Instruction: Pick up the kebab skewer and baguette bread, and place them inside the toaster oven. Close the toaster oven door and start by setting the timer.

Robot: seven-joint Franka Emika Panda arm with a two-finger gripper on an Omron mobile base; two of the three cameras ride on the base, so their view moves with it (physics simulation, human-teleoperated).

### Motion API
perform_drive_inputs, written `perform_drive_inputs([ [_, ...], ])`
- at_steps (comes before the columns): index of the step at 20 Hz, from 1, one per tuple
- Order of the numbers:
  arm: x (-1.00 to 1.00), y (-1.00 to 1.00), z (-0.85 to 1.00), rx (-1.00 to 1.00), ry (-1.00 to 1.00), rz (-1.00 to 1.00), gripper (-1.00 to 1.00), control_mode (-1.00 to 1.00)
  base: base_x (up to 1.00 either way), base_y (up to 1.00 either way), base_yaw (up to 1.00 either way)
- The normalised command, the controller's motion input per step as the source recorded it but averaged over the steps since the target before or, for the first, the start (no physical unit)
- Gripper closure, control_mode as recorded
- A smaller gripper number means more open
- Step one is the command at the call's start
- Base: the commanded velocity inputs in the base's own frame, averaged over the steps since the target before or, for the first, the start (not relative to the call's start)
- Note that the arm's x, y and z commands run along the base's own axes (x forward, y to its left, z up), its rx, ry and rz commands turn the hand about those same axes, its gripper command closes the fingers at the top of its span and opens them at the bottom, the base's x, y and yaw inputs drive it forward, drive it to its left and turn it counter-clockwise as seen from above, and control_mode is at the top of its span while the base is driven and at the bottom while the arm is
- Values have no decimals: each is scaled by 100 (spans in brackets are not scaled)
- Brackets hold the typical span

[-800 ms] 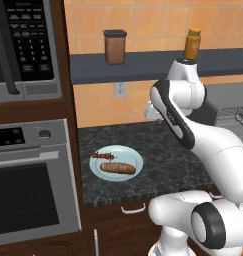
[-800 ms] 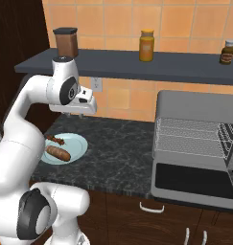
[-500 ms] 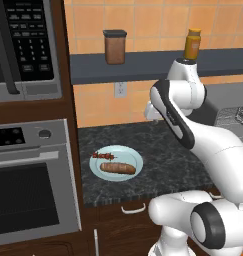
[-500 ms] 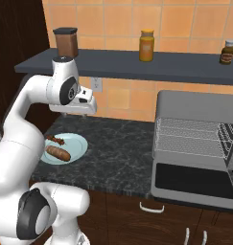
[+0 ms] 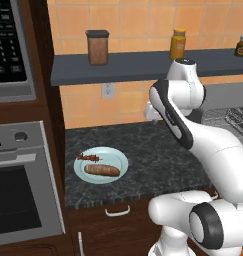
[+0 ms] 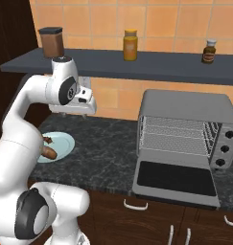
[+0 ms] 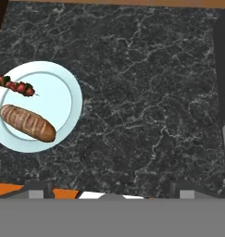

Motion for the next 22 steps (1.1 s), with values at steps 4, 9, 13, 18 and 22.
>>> perform_drive_inputs([
  [4, 0, 0, 0, 0, 0, 0, -100, 100, 1, -41, 0],
  [9, 0, 0, 0, 0, 0, 0, -100, 100, 2, -22, 0],
  [13, 0, 0, 0, 0, 0, 0, -100, 100, 0, 0, 0],
  [18, 0, 0, 0, 0, 0, 0, -100, -100, 0, 0, 0],
  [22, 0, 0, 0, 0, 0, 0, -100, -100, 0, 0, 0],
])
